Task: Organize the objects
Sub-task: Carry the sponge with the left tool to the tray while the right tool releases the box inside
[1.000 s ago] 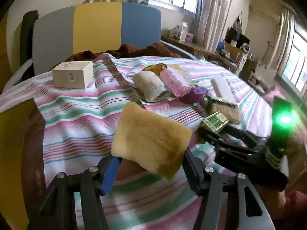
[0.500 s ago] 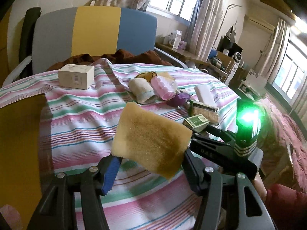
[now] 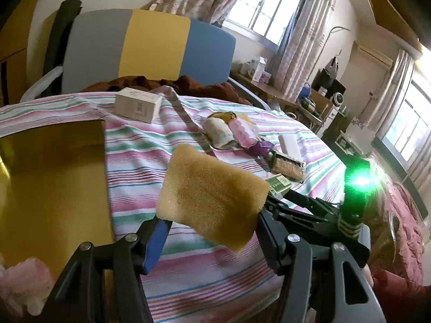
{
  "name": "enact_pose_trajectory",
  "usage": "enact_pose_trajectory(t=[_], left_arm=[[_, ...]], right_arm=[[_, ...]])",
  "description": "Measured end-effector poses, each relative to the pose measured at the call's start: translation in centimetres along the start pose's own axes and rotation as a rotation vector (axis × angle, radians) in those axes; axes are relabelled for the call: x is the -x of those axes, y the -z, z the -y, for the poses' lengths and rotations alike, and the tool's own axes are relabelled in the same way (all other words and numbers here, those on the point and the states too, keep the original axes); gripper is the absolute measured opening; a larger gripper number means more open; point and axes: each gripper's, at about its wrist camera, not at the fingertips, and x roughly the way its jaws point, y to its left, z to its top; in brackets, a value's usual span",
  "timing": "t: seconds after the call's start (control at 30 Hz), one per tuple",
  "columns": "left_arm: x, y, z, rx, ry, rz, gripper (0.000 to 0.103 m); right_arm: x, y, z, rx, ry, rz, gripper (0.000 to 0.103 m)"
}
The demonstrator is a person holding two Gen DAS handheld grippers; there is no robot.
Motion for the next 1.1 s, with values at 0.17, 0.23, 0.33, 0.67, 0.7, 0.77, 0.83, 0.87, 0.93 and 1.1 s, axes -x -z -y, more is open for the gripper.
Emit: enact_pose_trajectory(t=[0.17, 0.23, 0.33, 0.67, 0.7, 0.77, 0.83, 0.87, 0.93, 1.1], left_arm=[[1.8, 0.3, -1.6, 0.044, -0.032, 0.028, 0.061], [2.5, 0.3, -2.4, 0.060, -0.045, 0.041, 0.061], [3.9, 0.2, -4.2, 0.093, -0.087, 0.067, 0.061], [7.5, -0.2, -12.5, 0.253, -0.193, 0.132, 0.062], [7.7, -0.3, -13.2, 0.266, -0.205, 0.136, 0.062], [8.1, -0.7, -15.1, 0.295, -0.231, 0.140, 0.062], [8.2, -1.1, -17.0, 0.331, -0.255, 0.137, 0.062], [8.0, -1.5, -18.5, 0.356, -0.265, 0.125, 0.062], [7.6, -2.0, -20.7, 0.397, -0.284, 0.108, 0.062], [6.4, -3.2, -24.4, 0.432, -0.342, 0.057, 0.062]], right_arm=[[1.4, -0.2, -2.9, 0.022, -0.075, 0.013, 0.073], [1.9, -0.5, -4.2, 0.036, -0.105, 0.019, 0.073], [2.6, -1.2, -6.6, 0.071, -0.153, 0.035, 0.073], [2.2, -3.6, -15.7, 0.186, -0.296, 0.030, 0.074], [2.1, -3.7, -16.4, 0.192, -0.310, 0.023, 0.074], [1.6, -4.0, -18.5, 0.217, -0.337, 0.006, 0.074], [0.8, -4.4, -20.7, 0.254, -0.350, -0.013, 0.074], [0.4, -4.5, -21.7, 0.273, -0.353, -0.026, 0.074], [-0.8, -4.9, -23.9, 0.312, -0.355, -0.054, 0.074], [-4.7, -5.8, -27.6, 0.345, -0.363, -0.138, 0.074]])
